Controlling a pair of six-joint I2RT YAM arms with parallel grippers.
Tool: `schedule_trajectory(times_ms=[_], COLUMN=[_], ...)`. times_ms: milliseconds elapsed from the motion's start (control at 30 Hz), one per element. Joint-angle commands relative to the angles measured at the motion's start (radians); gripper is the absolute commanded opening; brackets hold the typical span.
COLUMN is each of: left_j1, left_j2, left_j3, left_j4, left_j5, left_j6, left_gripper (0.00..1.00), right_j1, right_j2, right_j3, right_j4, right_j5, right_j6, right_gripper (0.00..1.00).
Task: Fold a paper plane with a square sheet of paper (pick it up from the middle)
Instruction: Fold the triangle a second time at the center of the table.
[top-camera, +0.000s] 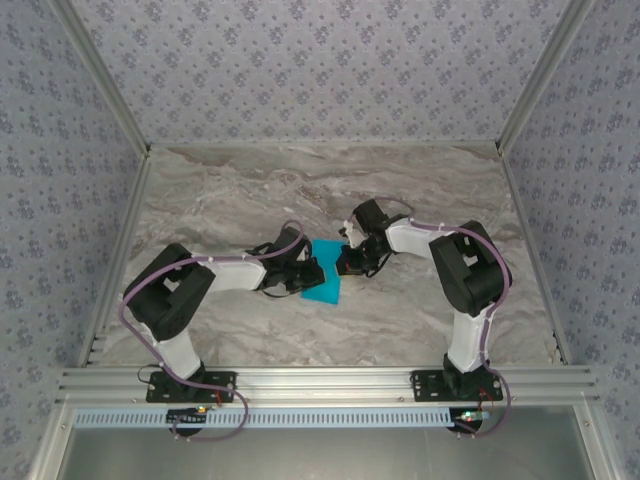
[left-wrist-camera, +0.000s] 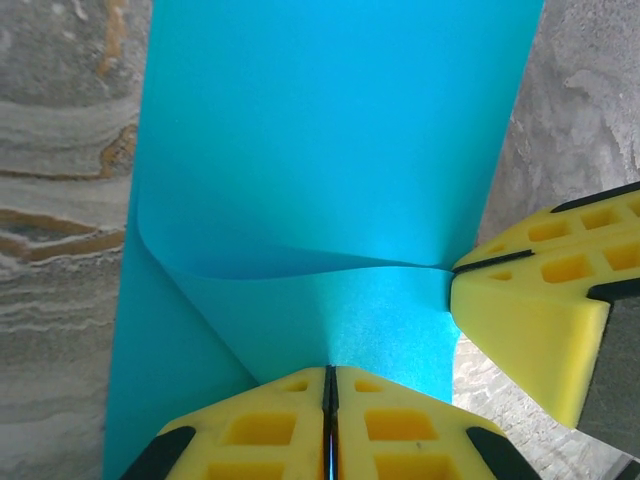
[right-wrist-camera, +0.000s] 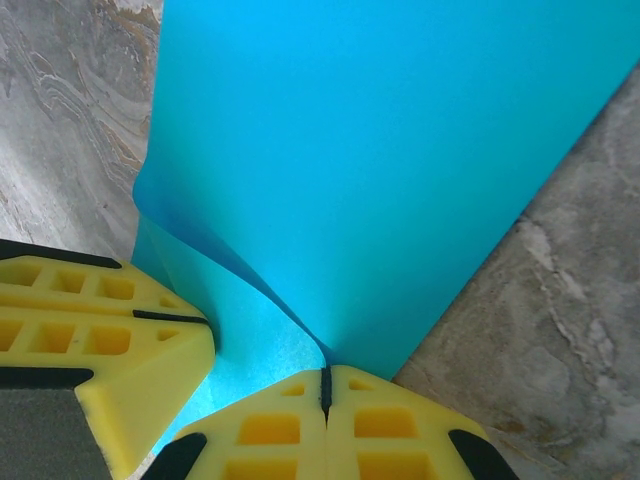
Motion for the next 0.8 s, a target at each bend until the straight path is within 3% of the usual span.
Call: schedule_trajectory(times_ms=[0, 633, 767], left_j1=[-0.008, -0.008, -0.008], left_j2=[0.000, 0.026, 0.027], left_j3=[0.014, 0.019, 0.018], left_j4=[-0.029, -0.098, -0.138], left_j5=[-0.019, -0.030, -0.039], left_j6=[0.021, 0.020, 0.019], left_gripper=[0.11, 0.10, 0.10], right_j1=[-0.004, -0.001, -0.003], right_j2=[0.010, 0.019, -0.034], right_j3=[-0.004, 0.007, 0.016], right_j4=[-0.039, -0.056, -0.064], right_j5=[-0.018, -0.001, 0.016], right_j6=[-0.001, 0.000, 0.035], right_gripper=[0.05, 0.06, 0.16])
